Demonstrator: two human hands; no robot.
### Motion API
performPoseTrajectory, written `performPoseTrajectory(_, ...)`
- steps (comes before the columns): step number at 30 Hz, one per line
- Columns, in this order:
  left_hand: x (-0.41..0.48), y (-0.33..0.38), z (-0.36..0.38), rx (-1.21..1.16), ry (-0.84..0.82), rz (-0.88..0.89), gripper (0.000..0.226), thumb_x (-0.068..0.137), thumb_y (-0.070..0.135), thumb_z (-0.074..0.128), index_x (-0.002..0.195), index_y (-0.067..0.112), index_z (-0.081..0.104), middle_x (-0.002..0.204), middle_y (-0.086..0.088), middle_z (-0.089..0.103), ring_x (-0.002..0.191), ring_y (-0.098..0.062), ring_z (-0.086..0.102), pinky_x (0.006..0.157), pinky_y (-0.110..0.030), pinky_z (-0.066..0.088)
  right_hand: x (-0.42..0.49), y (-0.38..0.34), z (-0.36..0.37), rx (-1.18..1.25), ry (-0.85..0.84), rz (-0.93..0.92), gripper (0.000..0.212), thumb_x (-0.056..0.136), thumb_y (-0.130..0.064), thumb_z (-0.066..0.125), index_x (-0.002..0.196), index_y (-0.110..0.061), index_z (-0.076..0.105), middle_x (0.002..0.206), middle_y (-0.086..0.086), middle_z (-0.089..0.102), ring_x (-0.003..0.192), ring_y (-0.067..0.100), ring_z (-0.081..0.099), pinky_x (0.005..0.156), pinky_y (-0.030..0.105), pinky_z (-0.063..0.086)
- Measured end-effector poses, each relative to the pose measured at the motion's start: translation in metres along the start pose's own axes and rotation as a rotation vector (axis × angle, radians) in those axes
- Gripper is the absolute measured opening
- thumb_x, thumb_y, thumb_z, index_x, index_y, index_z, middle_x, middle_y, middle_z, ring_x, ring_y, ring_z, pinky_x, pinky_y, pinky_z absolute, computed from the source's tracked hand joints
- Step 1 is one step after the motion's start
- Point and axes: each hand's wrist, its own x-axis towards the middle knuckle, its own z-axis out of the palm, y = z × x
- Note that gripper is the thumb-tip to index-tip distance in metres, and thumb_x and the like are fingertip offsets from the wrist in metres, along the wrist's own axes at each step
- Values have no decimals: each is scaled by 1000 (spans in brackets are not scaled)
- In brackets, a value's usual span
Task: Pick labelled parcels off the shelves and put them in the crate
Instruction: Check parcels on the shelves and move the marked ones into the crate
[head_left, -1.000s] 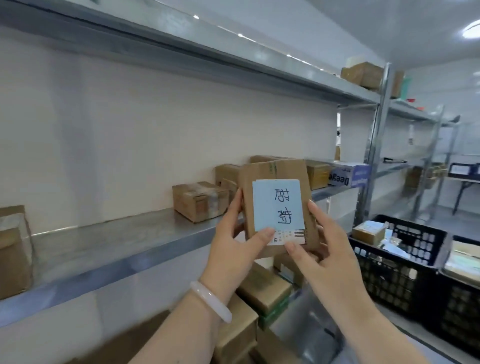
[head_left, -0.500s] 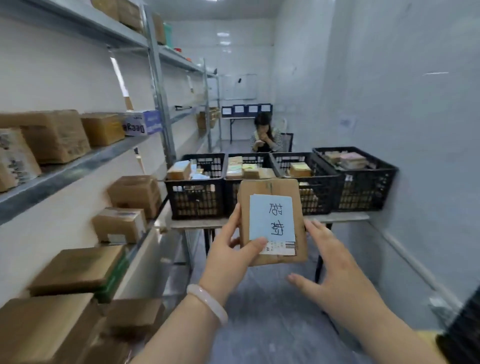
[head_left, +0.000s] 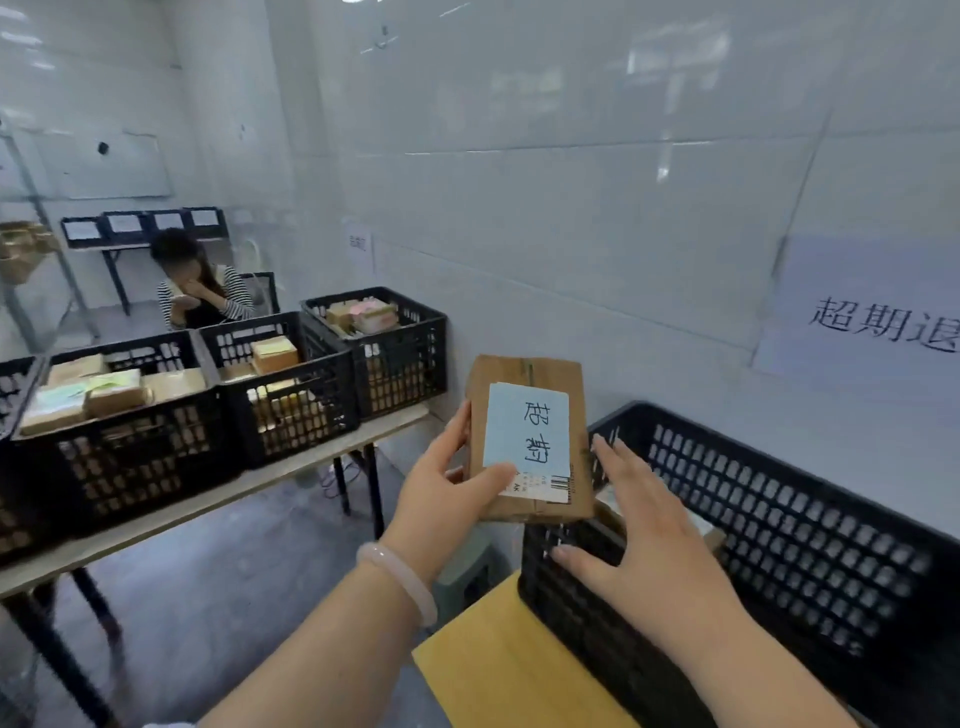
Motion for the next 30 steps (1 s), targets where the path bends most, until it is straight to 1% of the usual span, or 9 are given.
performPoseTrajectory(5, 54, -9, 90, 16, -149, -51, 65, 87, 12, 71, 127, 54, 42, 89, 34, 63, 90, -6, 70, 65, -18, 56, 15, 77, -38, -33, 47, 154, 107, 75, -66, 66, 146, -53, -13, 157, -26, -6, 145, -1, -4, 120, 33, 9)
performPoseTrajectory(8, 84, -25, 130, 26, -228, -106, 66, 87, 14, 72, 131, 53, 41, 102, 28, 64, 97, -9, 69, 67, -18, 57, 16, 120, -45, -43, 55, 281, 108, 73, -67, 67, 147, -53, -10, 158, -26, -5, 146, 0, -1, 120, 35, 11)
performPoseTrajectory(10, 103, -38, 155, 64, -291, -128, 70, 87, 17, 73, 139, 50, 41, 113, 21, 65, 102, -10, 68, 76, -22, 59, 13, 144, -44, -47, 45, 366, 109, 71, -71, 66, 146, -53, -11, 158, -26, -7, 146, 1, -1, 120, 35, 13)
performPoseTrajectory(12, 123, -53, 181, 95, -365, -147, 72, 86, 16, 73, 143, 44, 40, 111, 22, 65, 98, -5, 69, 81, -23, 58, 14, 164, -43, -52, 38, 444, 108, 72, -72, 64, 146, -53, -12, 158, -26, -9, 147, 2, -2, 120, 35, 12)
performPoseTrajectory(14, 142, -71, 208, 131, -461, -180, 72, 86, 15, 73, 144, 42, 39, 106, 23, 63, 90, -1, 69, 77, -20, 58, 17, 181, -42, -64, 45, 513, 106, 74, -70, 63, 147, -52, -13, 158, -25, -9, 147, 2, -3, 121, 35, 11)
performPoseTrajectory(18, 170, -115, 255, 238, -670, -273, 72, 87, 17, 71, 146, 38, 37, 114, 15, 64, 102, -10, 67, 87, -26, 57, 17, 208, -36, -73, 67, 661, 104, 76, -69, 62, 147, -52, -11, 159, -23, -6, 147, 2, -3, 122, 39, 13)
performPoseTrajectory(23, 184, -160, 302, 468, -903, -347, 78, 85, 25, 71, 150, 40, 30, 120, 8, 64, 101, -12, 65, 93, -31, 53, 21, 235, -27, -85, 50, 802, 97, 79, -71, 57, 149, -50, -7, 160, -21, -3, 147, 4, -2, 121, 37, 11)
performPoseTrajectory(27, 178, -187, 332, 525, -963, -421, 78, 87, 22, 68, 152, 38, 28, 128, 3, 63, 98, -12, 64, 97, -34, 51, 21, 252, -23, -56, 34, 887, 92, 79, -73, 54, 149, -52, -2, 160, -20, 0, 148, 7, 3, 118, 36, 15)
performPoseTrajectory(30, 177, -199, 347, 605, -999, -391, 77, 88, 24, 65, 152, 37, 26, 131, 4, 61, 97, -11, 61, 96, -31, 49, 22, 264, -20, -49, 19, 918, 79, 86, -69, 46, 150, -51, 2, 161, -19, 2, 148, 8, 5, 117, 35, 16)
